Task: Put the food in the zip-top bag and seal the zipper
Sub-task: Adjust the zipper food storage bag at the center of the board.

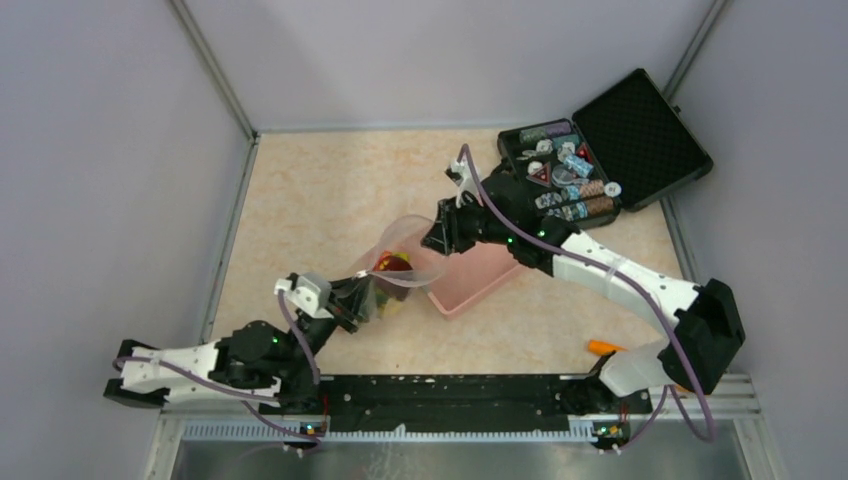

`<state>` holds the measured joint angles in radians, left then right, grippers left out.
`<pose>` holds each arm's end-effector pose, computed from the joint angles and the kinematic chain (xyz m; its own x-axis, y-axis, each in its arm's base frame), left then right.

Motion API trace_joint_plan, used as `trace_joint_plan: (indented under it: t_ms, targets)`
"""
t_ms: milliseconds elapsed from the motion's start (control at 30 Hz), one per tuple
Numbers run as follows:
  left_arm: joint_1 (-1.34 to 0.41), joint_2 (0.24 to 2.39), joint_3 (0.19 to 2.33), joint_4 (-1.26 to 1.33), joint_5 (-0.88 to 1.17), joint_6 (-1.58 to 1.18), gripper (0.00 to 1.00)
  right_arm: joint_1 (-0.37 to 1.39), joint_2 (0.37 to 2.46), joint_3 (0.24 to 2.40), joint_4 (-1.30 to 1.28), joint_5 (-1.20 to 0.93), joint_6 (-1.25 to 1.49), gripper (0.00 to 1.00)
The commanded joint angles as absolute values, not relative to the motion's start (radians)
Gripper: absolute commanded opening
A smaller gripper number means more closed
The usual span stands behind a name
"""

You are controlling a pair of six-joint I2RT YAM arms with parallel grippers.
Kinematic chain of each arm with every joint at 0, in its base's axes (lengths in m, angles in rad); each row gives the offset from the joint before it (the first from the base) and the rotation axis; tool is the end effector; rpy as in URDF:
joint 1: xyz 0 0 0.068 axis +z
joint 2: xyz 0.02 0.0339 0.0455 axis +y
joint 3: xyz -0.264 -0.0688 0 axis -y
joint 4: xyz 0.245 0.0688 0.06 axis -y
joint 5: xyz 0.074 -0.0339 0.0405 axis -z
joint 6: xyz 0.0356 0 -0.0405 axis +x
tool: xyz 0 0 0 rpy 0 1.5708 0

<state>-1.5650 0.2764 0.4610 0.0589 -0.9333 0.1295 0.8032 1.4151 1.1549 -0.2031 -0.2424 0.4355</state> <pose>0.0291 -0.0881 0.3124 0.0777 -0.1379 -0.9874 0.5855 0.8079 -0.0668 0.2219 0.2422 0.3207 -0.6390 -0.0724 -0.7658 -0.6376 0.6068 0.4747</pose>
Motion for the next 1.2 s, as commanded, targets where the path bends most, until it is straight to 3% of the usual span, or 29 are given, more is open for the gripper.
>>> trace_joint_plan:
  t_ms: [0, 100, 200, 300, 467, 700, 933, 1167]
  targets:
    - [-1.563, 0.205, 0.557, -0.144, -0.897, 0.092, 0.00, 0.812, 1.272, 1.112, -0.077, -0.306, 0.348, 0.47]
    - [-1.562, 0.230, 0.584, -0.200, -0.910, 0.092, 0.00, 0.812, 1.193, 1.086, -0.074, -0.295, 0.287, 0.64]
    - [-1.562, 0.285, 0.616, -0.241, -0.929, 0.058, 0.00, 0.812, 1.134, 1.078, -0.107, -0.260, 0.221, 0.67]
    - [-1.563, 0.335, 0.650, -0.269, -0.956, 0.025, 0.00, 0.813, 1.079, 1.075, -0.121, -0.249, 0.164, 0.67]
    - [-1.563, 0.353, 0.685, -0.271, -0.945, 0.013, 0.00, 0.854, 1.041, 1.056, -0.049, -0.406, 0.018, 0.65]
    - [-1.562, 0.367, 0.713, -0.283, -0.888, 0.014, 0.00, 1.067, 1.130, 1.112, -0.048, -0.364, -0.450, 0.60]
    - [-1.563, 0.417, 0.726, -0.291, -0.859, 0.003, 0.00, 1.100, 1.241, 1.230, -0.044, -0.428, -0.505, 0.45]
    - [-1.563, 0.455, 0.719, -0.248, -0.834, 0.014, 0.00, 1.124, 1.279, 1.281, -0.095, -0.472, -0.522, 0.51]
